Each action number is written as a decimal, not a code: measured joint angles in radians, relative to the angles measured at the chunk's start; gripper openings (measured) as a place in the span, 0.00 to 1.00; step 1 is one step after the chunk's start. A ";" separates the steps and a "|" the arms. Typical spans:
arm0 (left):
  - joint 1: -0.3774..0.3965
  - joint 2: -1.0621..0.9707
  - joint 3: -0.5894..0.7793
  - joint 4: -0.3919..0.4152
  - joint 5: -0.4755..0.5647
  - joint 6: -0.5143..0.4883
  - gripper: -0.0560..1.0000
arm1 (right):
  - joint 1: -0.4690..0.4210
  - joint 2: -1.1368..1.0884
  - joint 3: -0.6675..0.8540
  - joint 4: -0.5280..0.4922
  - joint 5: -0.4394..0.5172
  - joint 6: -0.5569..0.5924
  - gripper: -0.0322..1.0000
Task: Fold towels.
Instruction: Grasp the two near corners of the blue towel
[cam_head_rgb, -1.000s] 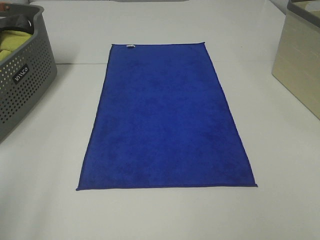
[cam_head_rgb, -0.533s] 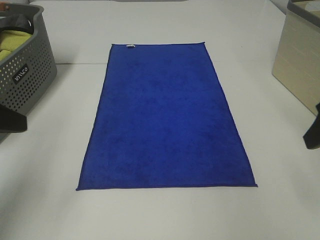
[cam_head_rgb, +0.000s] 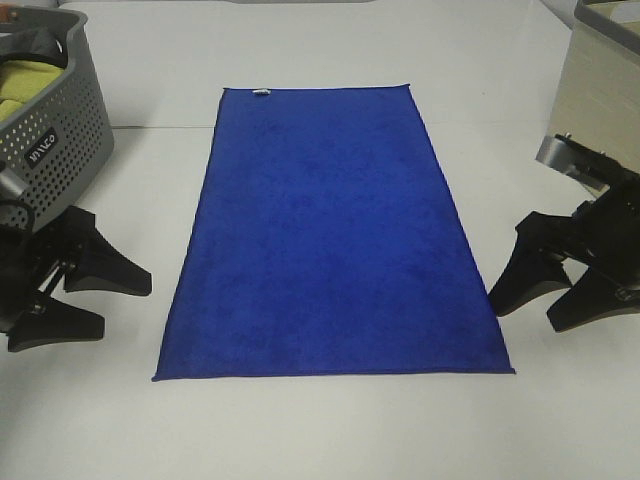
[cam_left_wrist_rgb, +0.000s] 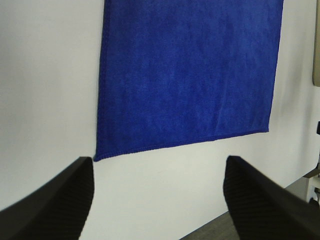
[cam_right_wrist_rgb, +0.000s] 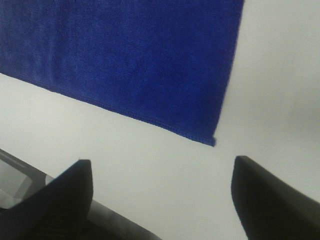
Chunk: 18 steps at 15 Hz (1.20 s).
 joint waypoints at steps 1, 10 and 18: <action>0.000 0.048 -0.016 -0.008 0.004 0.014 0.72 | -0.037 0.037 0.000 0.054 -0.001 -0.046 0.75; -0.118 0.201 -0.053 -0.140 -0.090 0.177 0.72 | -0.103 0.213 -0.003 0.154 -0.025 -0.148 0.75; -0.198 0.306 -0.169 -0.175 -0.028 0.183 0.67 | 0.002 0.299 -0.005 0.320 -0.012 -0.244 0.65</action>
